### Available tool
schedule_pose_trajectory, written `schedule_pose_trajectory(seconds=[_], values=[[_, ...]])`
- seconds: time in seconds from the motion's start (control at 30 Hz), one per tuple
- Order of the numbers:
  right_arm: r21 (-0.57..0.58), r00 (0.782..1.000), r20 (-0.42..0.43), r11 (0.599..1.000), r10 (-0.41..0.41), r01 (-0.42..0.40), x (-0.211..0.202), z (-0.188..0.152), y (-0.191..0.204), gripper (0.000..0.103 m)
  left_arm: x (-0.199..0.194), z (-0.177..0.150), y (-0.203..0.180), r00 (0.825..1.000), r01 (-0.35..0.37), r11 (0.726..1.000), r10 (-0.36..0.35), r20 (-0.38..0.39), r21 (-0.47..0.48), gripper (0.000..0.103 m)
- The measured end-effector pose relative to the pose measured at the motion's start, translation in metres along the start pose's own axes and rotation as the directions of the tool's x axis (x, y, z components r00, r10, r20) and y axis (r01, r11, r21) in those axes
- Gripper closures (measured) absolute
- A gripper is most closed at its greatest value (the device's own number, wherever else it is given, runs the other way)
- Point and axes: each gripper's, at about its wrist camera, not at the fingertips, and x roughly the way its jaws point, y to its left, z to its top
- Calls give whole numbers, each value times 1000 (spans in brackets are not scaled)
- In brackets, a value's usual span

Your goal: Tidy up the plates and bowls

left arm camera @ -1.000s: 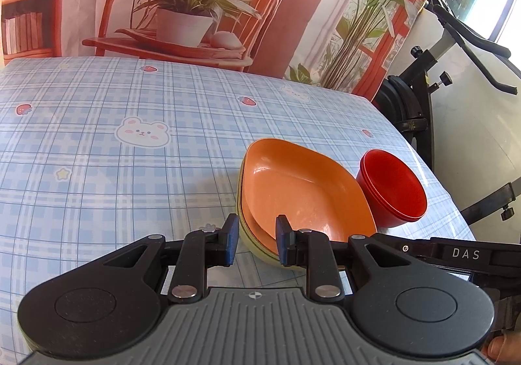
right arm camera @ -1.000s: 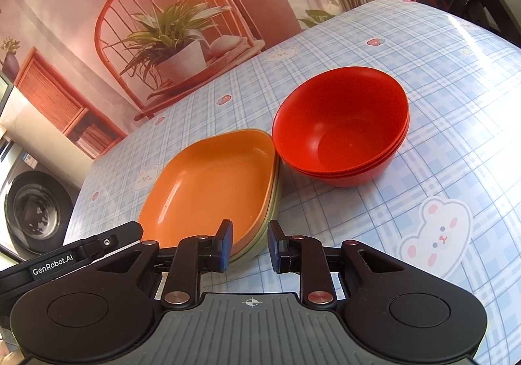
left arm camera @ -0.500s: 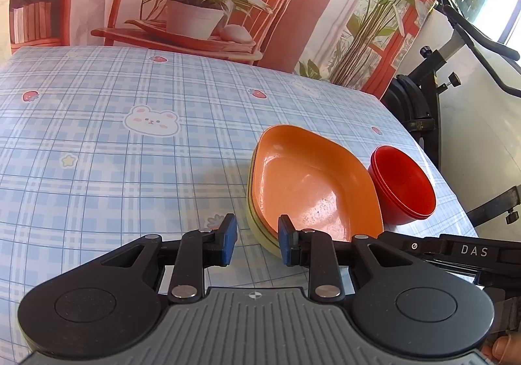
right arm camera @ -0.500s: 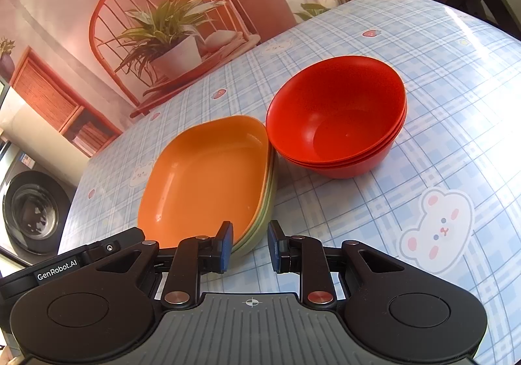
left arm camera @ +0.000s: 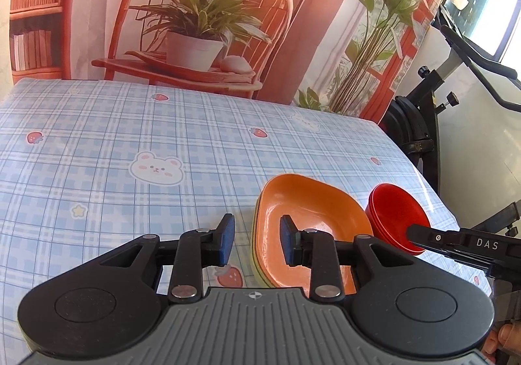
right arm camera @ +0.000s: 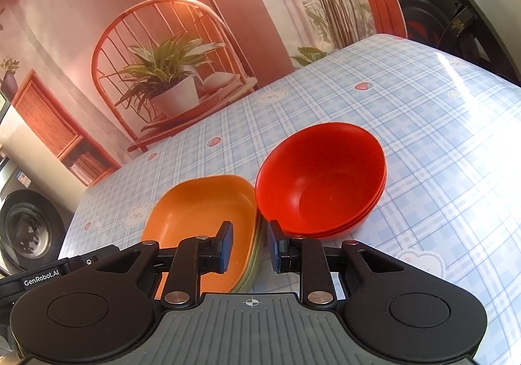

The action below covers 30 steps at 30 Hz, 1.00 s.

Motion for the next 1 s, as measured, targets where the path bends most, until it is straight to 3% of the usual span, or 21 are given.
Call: schedule_pose_trajectory(seconds=[0.37,0.6,0.67,0.77,0.9,1.0], values=[[19,987,142,997,-70,68,-10,47,-35,80,-3,58,-20,996,5,996,-13,92,93,70],[58,982,156,993,-110,102,-6,52,-61,80,2,85,-51,991,27,981,-51,126,190,70],[72,981,156,991,-119,109,-5,50,-67,80,7,93,-59,990,38,978,-65,129,204,65],[90,980,151,989,-130,118,-3,46,-75,80,21,99,-76,990,93,966,-116,85,243,55],[116,984,127,987,-126,112,3,37,-81,80,49,89,-100,980,196,937,-196,-31,289,55],[132,987,107,986,-117,103,8,30,-84,80,73,73,-118,971,236,912,-209,-114,336,55]])
